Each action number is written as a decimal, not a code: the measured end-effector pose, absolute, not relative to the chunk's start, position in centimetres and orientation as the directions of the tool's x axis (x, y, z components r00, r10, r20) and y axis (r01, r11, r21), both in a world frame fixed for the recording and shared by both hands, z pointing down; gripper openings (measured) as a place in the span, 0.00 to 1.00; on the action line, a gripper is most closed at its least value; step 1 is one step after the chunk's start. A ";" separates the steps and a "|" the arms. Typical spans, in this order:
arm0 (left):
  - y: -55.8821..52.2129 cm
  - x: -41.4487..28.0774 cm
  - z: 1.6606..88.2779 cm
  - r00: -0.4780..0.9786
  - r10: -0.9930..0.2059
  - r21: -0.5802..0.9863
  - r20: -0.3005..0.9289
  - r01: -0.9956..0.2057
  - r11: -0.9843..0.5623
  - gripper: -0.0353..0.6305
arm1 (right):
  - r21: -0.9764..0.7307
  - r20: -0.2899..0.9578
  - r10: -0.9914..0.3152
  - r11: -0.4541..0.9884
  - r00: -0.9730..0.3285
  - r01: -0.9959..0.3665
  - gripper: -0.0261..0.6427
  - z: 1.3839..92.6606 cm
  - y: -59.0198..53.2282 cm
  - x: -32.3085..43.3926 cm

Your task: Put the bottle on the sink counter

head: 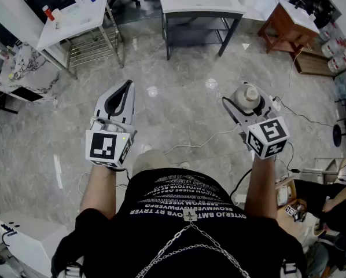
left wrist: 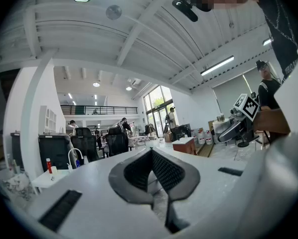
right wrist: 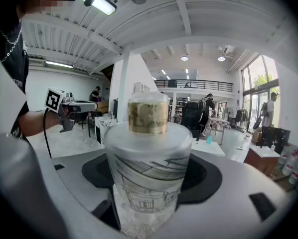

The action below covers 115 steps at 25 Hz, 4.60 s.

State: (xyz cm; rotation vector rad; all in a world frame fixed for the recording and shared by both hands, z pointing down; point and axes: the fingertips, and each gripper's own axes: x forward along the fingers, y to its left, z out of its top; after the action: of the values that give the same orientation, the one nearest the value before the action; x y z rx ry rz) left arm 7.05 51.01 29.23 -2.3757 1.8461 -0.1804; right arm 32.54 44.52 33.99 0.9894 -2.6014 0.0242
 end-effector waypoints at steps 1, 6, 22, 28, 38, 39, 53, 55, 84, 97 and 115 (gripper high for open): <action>51.3 7.3 29.2 0.242 -0.970 -0.177 0.020 -0.954 -0.241 0.06 | 0.110 0.334 -0.641 0.754 -0.691 -0.647 0.54 34.0 44.7 33.0; 52.0 7.9 28.8 0.204 -0.979 -0.189 0.025 -0.960 -0.205 0.06 | 0.089 0.315 -0.630 0.764 -0.709 -0.639 0.54 33.6 44.7 34.7; 47.4 3.8 31.2 0.184 -0.980 -0.224 0.082 -0.954 -0.198 0.06 | 0.087 0.269 -0.631 0.768 -0.727 -0.635 0.54 33.1 39.0 31.6; 43.4 1.1 32.3 0.361 -0.913 -0.361 0.190 -0.839 -0.407 0.06 | 0.099 0.302 -0.625 0.772 -0.720 -0.628 0.54 32.8 34.5 27.3; 32.2 -6.6 29.6 0.258 -0.966 -0.280 0.027 -0.925 -0.255 0.06 | 0.088 0.289 -0.641 0.757 -0.711 -0.647 0.54 32.3 27.5 20.3; 31.2 -6.9 29.8 0.254 -0.967 -0.272 0.030 -0.929 -0.252 0.06 | 0.090 0.287 -0.645 0.754 -0.708 -0.651 0.54 32.1 26.9 19.6; 26.1 -11.6 30.7 0.316 -0.948 -0.196 0.047 -0.927 -0.319 0.06 | 0.125 0.289 -0.693 0.711 -0.660 -0.692 0.54 30.7 23.9 13.6; 25.5 -11.8 30.8 0.319 -0.947 -0.187 0.044 -0.928 -0.322 0.06 | 0.127 0.287 -0.693 0.711 -0.661 -0.691 0.54 30.4 23.6 13.4; 4.4 -10.2 29.6 0.250 -0.967 -0.189 0.047 -0.949 -0.254 0.06 | 0.116 0.295 -0.591 0.802 -0.751 -0.586 0.54 30.9 1.4 12.8; -4.9 -5.4 28.9 0.190 -0.980 -0.215 0.058 -0.956 -0.198 0.06 | 0.118 0.274 -0.537 0.842 -0.798 -0.526 0.54 30.2 -8.6 17.7; -10.5 -7.2 31.0 0.138 -0.990 -0.183 0.039 -0.973 -0.143 0.06 | 0.114 0.285 -0.498 0.866 -0.819 -0.487 0.54 31.8 -16.6 15.6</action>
State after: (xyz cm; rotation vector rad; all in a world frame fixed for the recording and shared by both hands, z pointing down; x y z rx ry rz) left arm -7.25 -10.47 30.98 -2.2819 1.9776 -0.2273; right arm 15.55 -16.64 31.85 0.7400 -2.7326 -0.0514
